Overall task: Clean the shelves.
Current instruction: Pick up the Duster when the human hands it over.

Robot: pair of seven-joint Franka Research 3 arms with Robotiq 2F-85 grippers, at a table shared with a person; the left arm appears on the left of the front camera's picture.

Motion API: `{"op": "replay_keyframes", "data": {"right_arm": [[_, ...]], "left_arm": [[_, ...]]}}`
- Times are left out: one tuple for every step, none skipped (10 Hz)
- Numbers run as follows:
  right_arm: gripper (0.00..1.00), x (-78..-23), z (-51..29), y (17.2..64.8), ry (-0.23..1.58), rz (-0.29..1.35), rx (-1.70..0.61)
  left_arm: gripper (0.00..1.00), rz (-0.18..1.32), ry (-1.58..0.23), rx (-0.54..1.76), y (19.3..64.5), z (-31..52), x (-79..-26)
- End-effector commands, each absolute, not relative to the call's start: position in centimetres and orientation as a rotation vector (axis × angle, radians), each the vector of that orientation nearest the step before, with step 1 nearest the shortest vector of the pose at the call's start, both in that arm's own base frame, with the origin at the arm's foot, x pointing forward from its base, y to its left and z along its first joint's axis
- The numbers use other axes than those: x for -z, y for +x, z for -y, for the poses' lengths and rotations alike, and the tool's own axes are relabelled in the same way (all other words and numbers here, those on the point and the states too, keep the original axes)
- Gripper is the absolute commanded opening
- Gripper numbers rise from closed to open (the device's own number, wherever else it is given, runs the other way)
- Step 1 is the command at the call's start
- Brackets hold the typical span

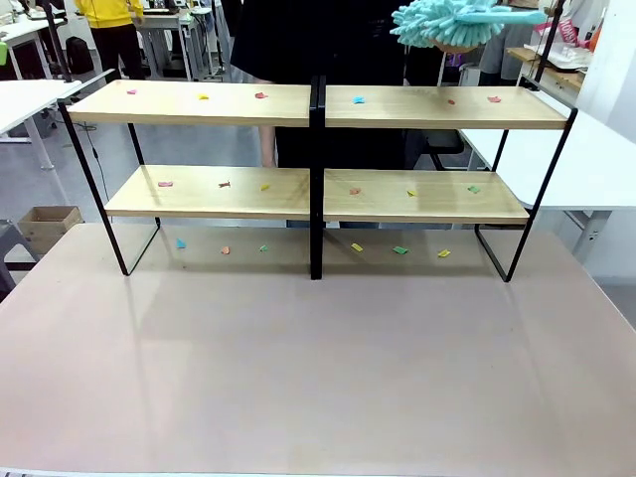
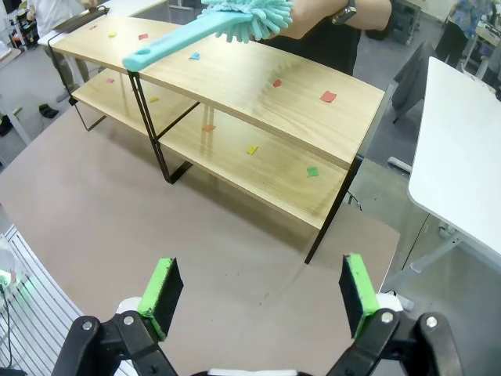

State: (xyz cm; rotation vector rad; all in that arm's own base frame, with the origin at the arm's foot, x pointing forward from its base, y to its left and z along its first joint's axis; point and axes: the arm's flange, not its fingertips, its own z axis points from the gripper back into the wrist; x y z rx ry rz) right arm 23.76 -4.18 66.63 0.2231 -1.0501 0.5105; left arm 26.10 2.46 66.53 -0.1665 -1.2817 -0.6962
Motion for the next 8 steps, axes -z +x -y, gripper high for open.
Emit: {"op": "replay_keyframes", "data": {"right_arm": [[1.00,-66.6,4.2,23.8,0.224,1.051,-0.509],[1.00,-66.6,4.2,23.8,0.224,1.051,-0.509],[1.00,-66.6,4.2,23.8,0.223,1.050,-0.511],[1.00,-68.9,3.2,26.2,0.398,0.957,-0.466],[1.00,-71.3,2.5,29.2,0.578,0.808,-0.287],[1.00,-73.1,1.5,31.7,0.742,0.701,-0.195],[1.00,-74.9,0.1,34.6,0.881,0.600,0.093],[1.00,-75.0,-1.7,36.2,0.904,0.505,0.173]], "left_arm": [[1.00,1.282,-0.165,0.696,26.1,-2.5,-66.5],[1.00,1.282,-0.165,0.696,26.1,-2.5,-66.5],[1.00,1.282,-0.165,0.696,26.1,-2.5,-66.5],[1.00,1.282,-0.165,0.696,26.1,-2.5,-66.5],[1.00,1.282,-0.165,0.696,26.1,-2.5,-66.5],[1.00,1.282,-0.165,0.696,26.1,-2.5,-66.5],[1.00,1.282,-0.165,0.696,26.1,-2.5,-66.5],[1.00,1.282,-0.165,0.696,26.1,-2.5,-66.5]]}}
